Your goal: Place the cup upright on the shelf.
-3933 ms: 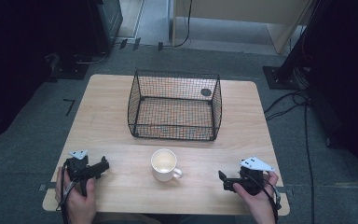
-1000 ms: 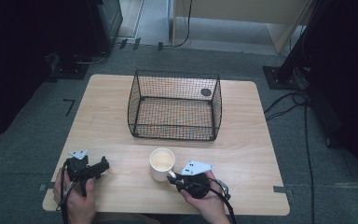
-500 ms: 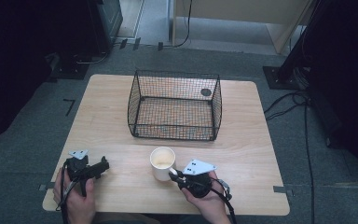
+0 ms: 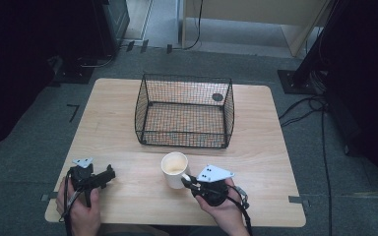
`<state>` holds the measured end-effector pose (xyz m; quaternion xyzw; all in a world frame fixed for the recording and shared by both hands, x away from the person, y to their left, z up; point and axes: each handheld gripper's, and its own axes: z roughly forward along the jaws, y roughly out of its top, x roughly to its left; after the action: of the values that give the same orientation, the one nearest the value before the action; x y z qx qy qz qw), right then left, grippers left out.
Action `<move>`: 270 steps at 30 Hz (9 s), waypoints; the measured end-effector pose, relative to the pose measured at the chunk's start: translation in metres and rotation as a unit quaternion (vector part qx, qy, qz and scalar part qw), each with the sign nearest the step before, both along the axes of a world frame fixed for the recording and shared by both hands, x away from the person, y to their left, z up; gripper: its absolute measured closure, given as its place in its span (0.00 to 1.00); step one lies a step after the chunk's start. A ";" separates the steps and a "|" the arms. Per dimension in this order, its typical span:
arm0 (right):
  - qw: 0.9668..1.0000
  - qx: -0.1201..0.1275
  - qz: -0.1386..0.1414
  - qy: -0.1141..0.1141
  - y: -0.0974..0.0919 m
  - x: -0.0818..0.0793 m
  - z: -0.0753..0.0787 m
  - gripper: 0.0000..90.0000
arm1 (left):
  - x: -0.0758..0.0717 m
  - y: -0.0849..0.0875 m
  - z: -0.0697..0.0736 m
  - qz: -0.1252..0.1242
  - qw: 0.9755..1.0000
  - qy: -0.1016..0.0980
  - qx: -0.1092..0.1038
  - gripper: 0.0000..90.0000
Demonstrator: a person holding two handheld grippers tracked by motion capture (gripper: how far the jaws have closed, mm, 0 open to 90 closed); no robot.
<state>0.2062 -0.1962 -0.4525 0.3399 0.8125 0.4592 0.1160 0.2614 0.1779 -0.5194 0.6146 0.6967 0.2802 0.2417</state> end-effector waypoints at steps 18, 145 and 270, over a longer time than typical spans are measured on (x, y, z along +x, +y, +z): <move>1.000 0.009 -0.013 -0.025 -0.013 0.015 0.042 0.90 | 0.000 0.000 0.000 0.000 1.000 0.000 0.000 0.00; 0.998 0.047 0.018 -0.041 -0.013 0.257 0.033 0.90 | 0.000 0.000 0.000 0.000 1.000 0.000 0.000 0.00; 0.997 0.016 -0.051 -0.063 -0.094 0.102 0.069 0.10 | 0.000 0.000 0.000 0.001 1.000 -0.001 -0.001 0.00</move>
<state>0.3083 -0.2906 -0.3839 0.3527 0.7778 0.4865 0.1845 0.2614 0.1778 -0.5194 0.6135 0.6972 0.2802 0.2428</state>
